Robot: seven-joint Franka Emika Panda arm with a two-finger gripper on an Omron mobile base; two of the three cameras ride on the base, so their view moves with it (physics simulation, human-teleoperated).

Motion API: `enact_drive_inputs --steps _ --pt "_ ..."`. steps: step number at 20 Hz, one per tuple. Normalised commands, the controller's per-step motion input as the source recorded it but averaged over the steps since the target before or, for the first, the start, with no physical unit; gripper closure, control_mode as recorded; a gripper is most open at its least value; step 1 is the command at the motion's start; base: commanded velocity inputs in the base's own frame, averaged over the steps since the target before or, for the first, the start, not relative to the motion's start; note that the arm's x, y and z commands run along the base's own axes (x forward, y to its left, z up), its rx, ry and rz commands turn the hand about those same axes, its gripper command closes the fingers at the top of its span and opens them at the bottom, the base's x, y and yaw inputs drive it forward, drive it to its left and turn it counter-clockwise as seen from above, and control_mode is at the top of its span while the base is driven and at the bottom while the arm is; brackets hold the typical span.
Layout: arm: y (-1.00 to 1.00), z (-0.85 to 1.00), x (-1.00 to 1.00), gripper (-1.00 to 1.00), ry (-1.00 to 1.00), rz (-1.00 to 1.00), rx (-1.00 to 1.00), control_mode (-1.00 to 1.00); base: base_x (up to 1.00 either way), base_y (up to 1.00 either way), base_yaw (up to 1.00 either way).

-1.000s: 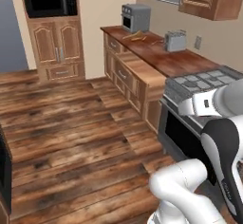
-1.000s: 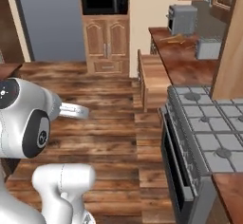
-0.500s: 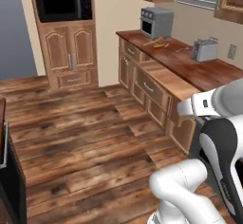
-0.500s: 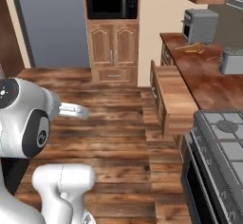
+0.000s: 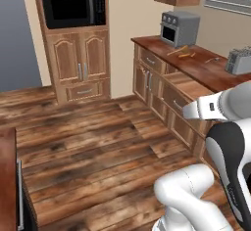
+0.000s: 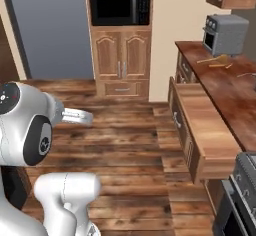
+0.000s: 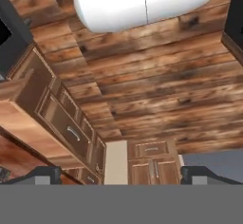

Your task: Organize the utensils by type. Pick up the wooden spoons from the counter and place them in the open cabinet. Then pick up the metallic utensils from the counter and place them in the open drawer.

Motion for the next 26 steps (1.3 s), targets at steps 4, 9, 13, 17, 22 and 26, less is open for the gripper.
enact_drive_inputs --steps 4,9,13,17,22,26 --pt "0.0 0.0 0.0 -1.0 0.0 0.0 0.0 1.0 0.83 0.45 -0.14" --pt "0.0 0.0 0.0 -1.0 0.0 0.0 0.0 1.0 0.82 0.21 -0.23" --pt "0.0 0.0 0.0 -1.0 0.0 0.0 0.0 1.0 0.79 0.12 -0.26" --pt "0.0 0.0 0.0 -1.0 0.0 0.0 0.0 1.0 0.77 0.26 -0.24" --pt "0.0 0.0 0.0 -1.0 0.0 0.0 0.0 1.0 0.81 0.25 -0.23" --pt "0.0 0.0 0.0 -1.0 0.0 0.0 0.0 1.0 0.77 0.18 -0.24"
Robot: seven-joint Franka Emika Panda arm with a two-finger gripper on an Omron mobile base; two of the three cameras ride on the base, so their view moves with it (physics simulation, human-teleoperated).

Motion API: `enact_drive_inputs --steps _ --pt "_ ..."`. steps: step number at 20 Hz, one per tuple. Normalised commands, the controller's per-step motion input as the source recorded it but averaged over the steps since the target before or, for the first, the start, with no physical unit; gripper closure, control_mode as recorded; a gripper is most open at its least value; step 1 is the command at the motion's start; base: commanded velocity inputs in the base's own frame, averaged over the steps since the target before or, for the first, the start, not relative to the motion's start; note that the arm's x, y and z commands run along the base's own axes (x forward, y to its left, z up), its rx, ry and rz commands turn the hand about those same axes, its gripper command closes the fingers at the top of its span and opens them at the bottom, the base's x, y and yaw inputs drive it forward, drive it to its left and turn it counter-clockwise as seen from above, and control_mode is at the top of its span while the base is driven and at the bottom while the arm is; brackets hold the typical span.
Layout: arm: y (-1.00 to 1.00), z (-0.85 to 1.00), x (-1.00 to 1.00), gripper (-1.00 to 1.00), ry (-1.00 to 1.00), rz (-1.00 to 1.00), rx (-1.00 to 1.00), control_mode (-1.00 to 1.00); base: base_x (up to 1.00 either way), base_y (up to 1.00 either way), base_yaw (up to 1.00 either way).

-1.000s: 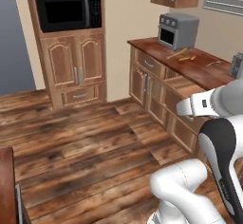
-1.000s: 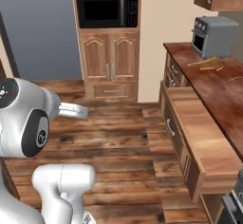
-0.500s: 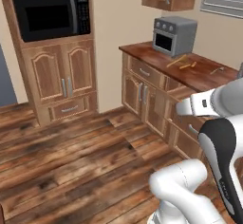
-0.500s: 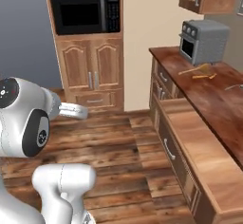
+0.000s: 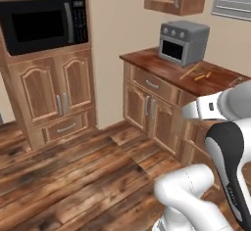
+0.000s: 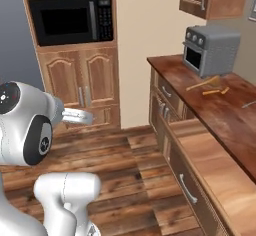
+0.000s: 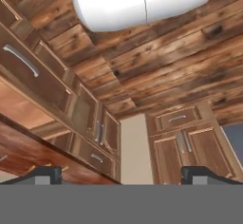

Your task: Organize the utensils by type. Pick up the wooden spoons from the counter and place them in the open cabinet. Then pick up the metallic utensils from the counter and place them in the open drawer.

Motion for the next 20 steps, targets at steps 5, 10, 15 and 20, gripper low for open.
enact_drive_inputs --steps 5,10,15,20 --pt "0.0 0.0 0.0 -1.0 0.0 0.0 0.0 1.0 0.73 0.14 -0.25" --pt "0.0 0.0 0.0 -1.0 0.0 0.0 0.0 1.0 0.71 0.1 -0.29" --pt "0.0 0.0 0.0 -1.0 0.0 0.0 0.0 1.0 0.72 0.12 -0.3" --pt "0.0 0.0 0.0 -1.0 0.0 0.0 0.0 1.0 0.68 0.14 -0.31"
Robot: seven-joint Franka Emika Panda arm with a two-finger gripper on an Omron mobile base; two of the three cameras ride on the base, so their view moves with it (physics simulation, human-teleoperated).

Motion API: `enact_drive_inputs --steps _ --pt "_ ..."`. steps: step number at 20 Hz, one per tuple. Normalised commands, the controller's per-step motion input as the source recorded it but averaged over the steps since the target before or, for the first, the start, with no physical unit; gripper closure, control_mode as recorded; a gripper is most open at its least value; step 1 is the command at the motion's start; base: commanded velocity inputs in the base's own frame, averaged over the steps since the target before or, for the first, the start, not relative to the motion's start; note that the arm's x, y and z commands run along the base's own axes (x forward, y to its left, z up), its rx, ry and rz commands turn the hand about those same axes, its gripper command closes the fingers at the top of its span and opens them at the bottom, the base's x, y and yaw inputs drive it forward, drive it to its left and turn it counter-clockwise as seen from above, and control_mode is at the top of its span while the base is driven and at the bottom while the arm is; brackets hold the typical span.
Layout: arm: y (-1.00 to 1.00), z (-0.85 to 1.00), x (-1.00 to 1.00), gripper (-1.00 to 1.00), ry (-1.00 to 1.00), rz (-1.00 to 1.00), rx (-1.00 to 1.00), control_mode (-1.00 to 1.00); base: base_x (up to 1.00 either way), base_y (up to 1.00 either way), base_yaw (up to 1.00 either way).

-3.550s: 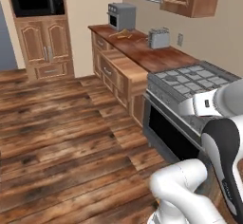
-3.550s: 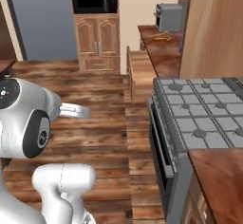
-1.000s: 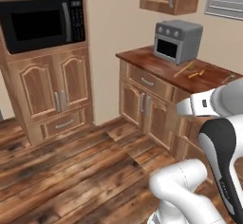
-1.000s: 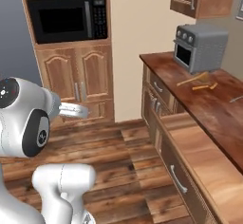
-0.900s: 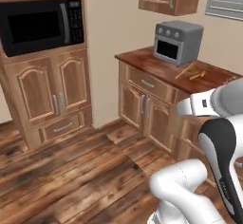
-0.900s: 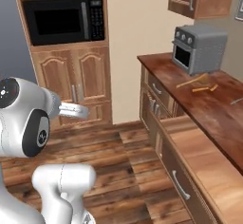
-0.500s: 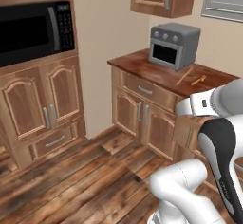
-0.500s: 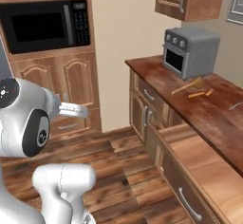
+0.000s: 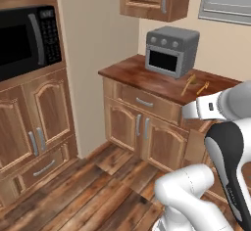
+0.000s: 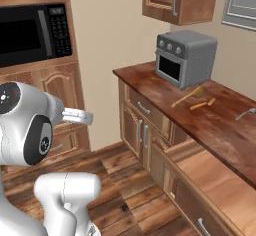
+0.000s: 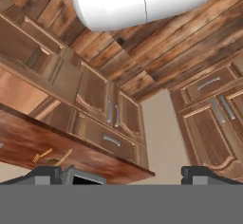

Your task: Organize the utensils by type. Pick up the wooden spoons from the counter and place them in the open cabinet. Then pick up the metallic utensils from the counter and place them in the open drawer.

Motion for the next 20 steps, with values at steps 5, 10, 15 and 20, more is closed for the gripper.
enact_drive_inputs --steps 5,10,15,20 --pt "0.0 0.0 0.0 -1.0 0.0 0.0 0.0 1.0 0.67 0.18 -0.33" --pt "0.0 0.0 0.0 -1.0 0.0 0.0 0.0 1.0 0.68 0.17 -0.37" --pt "0.0 0.0 0.0 -1.0 0.0 0.0 0.0 1.0 0.67 0.22 -0.39" --pt "0.0 0.0 0.0 -1.0 0.0 0.0 0.0 1.0 0.64 0.23 -0.39"
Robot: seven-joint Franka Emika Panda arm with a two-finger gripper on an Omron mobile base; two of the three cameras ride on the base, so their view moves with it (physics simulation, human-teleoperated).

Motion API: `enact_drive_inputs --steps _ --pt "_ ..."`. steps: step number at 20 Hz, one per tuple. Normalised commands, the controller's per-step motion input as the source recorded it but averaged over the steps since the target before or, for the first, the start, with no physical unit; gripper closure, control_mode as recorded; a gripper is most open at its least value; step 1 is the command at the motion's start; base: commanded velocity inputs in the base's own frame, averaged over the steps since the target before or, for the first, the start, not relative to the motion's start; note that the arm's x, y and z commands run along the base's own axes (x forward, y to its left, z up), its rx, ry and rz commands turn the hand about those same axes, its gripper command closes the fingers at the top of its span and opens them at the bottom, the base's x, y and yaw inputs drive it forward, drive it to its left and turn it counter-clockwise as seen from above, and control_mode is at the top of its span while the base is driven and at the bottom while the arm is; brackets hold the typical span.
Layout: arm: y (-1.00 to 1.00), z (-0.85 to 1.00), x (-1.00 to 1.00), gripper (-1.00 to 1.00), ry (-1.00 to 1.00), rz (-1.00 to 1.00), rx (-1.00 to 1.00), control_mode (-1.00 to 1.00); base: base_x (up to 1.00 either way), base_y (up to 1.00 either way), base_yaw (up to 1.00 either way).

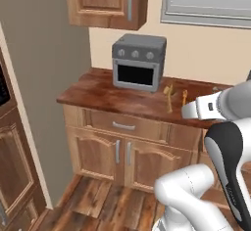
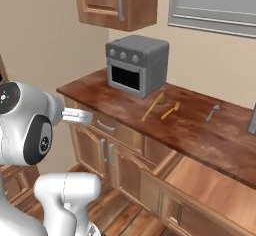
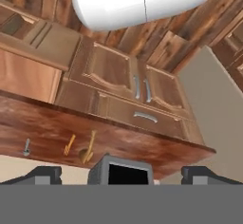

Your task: Organize the utensils by type. Pick up the wooden spoons from the counter and place them in the open cabinet. Then pick up the metallic utensils from the counter and place them in the open drawer.

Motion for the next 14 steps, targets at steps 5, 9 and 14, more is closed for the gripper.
enact_drive_inputs --steps 5,9,14 --pt "0.0 0.0 0.0 -1.0 0.0 0.0 0.0 1.0 0.56 0.24 -0.4" --pt "0.0 0.0 0.0 -1.0 0.0 0.0 0.0 1.0 0.52 0.29 -0.41" --pt "0.0 0.0 0.0 -1.0 0.0 0.0 0.0 1.0 0.48 0.32 -0.41"
